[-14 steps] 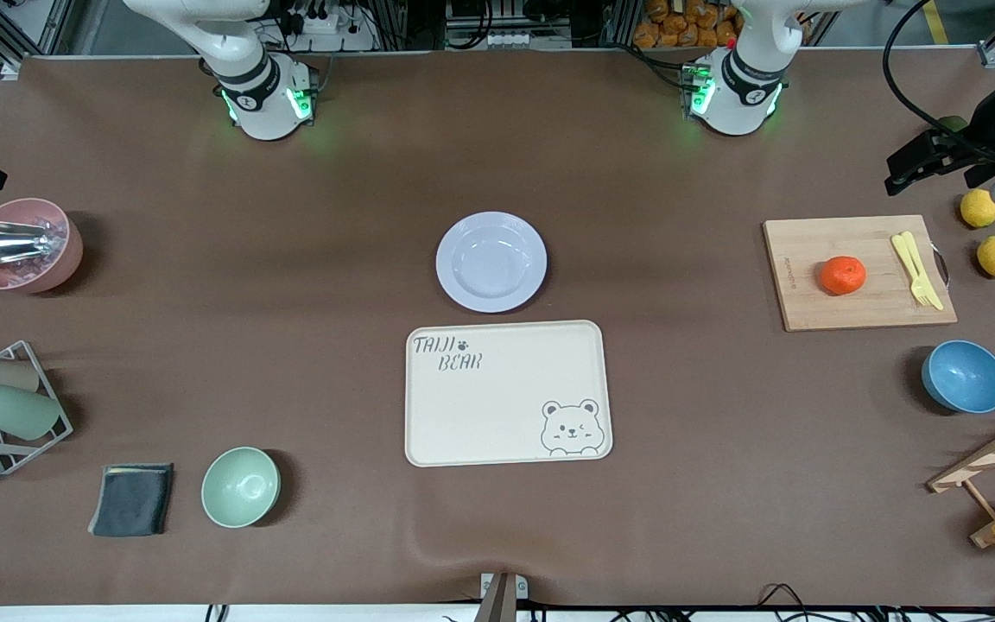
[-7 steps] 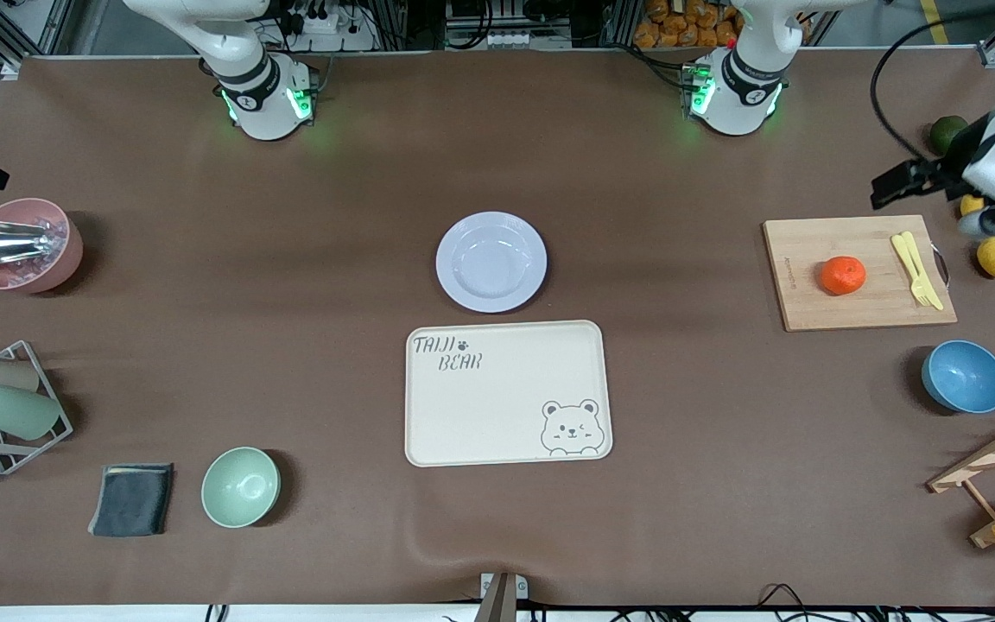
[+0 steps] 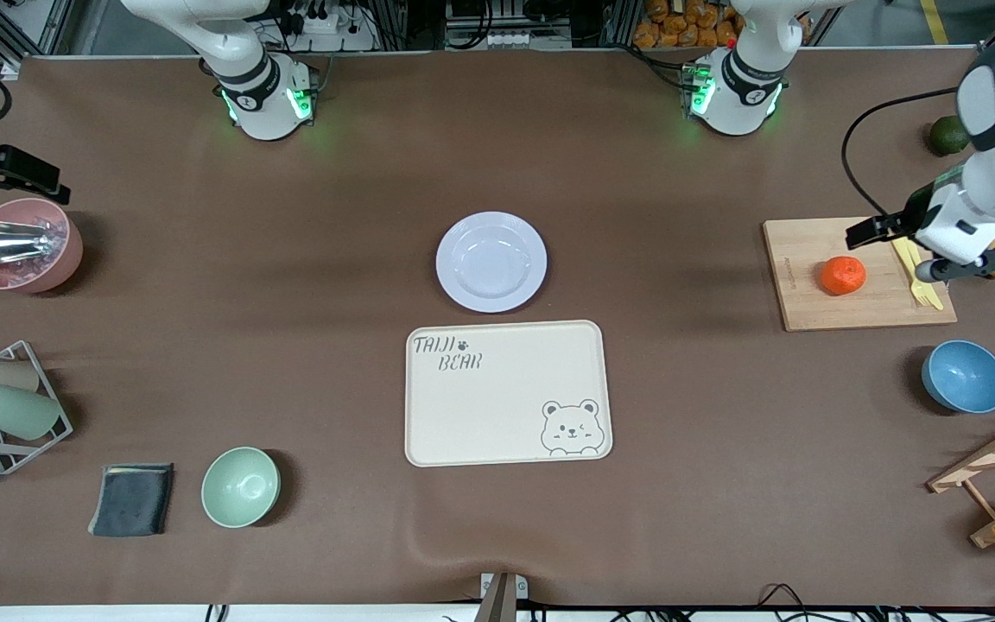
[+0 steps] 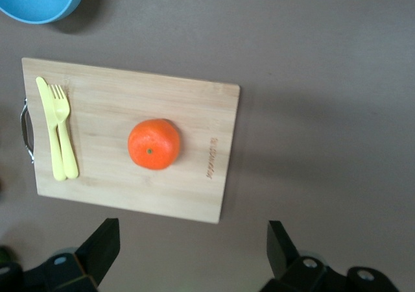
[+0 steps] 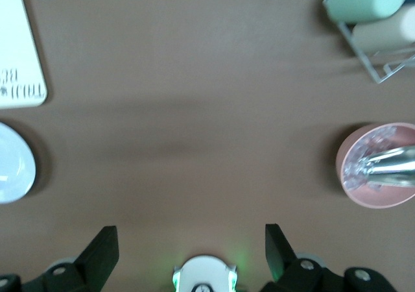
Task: Place orange and plate with both arms
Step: 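Grasp the orange with the left gripper while the right gripper moves out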
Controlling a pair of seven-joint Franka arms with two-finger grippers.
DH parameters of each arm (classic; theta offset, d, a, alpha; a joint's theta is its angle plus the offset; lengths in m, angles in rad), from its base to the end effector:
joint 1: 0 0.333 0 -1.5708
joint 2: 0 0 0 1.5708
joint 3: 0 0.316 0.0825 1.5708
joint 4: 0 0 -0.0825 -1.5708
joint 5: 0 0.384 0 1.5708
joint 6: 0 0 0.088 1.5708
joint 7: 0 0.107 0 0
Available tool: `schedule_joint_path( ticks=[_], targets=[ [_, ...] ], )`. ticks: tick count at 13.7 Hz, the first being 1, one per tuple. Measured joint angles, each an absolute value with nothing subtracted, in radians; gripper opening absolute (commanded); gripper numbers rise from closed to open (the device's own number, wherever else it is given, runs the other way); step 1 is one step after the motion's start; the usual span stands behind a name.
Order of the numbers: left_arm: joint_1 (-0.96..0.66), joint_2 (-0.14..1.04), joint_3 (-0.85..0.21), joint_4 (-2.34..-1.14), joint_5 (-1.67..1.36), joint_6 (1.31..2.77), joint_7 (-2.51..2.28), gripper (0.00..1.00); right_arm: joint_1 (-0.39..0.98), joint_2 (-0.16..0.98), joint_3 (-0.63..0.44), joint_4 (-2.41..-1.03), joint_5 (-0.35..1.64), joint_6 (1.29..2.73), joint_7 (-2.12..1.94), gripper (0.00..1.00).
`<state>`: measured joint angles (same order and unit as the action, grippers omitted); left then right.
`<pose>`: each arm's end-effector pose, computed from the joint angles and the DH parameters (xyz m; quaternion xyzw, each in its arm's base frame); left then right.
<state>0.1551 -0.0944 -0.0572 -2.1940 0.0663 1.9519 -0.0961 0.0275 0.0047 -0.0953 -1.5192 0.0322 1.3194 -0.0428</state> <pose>0.4941 0.0527 0.4142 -0.9933 -0.0823 0.0739 0.0324 0.5272 -0.0316 0.6265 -0.9946 0.0101 0.1010 0.0213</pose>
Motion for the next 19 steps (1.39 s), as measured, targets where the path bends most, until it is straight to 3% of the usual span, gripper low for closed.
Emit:
schedule_joint_path(
  ticks=[3,8,13,19],
  targets=[
    [0.196,-0.078,-0.058,-2.304,0.117,2.086,-0.096,1.0,0.027,0.04,-0.099,-1.55,0.171,1.288,-0.052,1.0],
    [0.25,0.014,-0.058,-2.326,0.12,2.173,-0.092,1.0,0.032,0.081,-0.096,-1.726,0.383,1.329,-0.065,1.0],
    [0.282,0.106,-0.058,-2.335,0.12,2.259,-0.092,1.0,0.06,0.086,-0.094,-1.877,0.408,1.396,-0.145,1.0],
    [0.291,0.182,-0.058,-2.337,0.155,2.328,-0.092,1.0,0.068,0.085,-0.094,-1.947,0.459,1.506,-0.197,1.0]
  ],
)
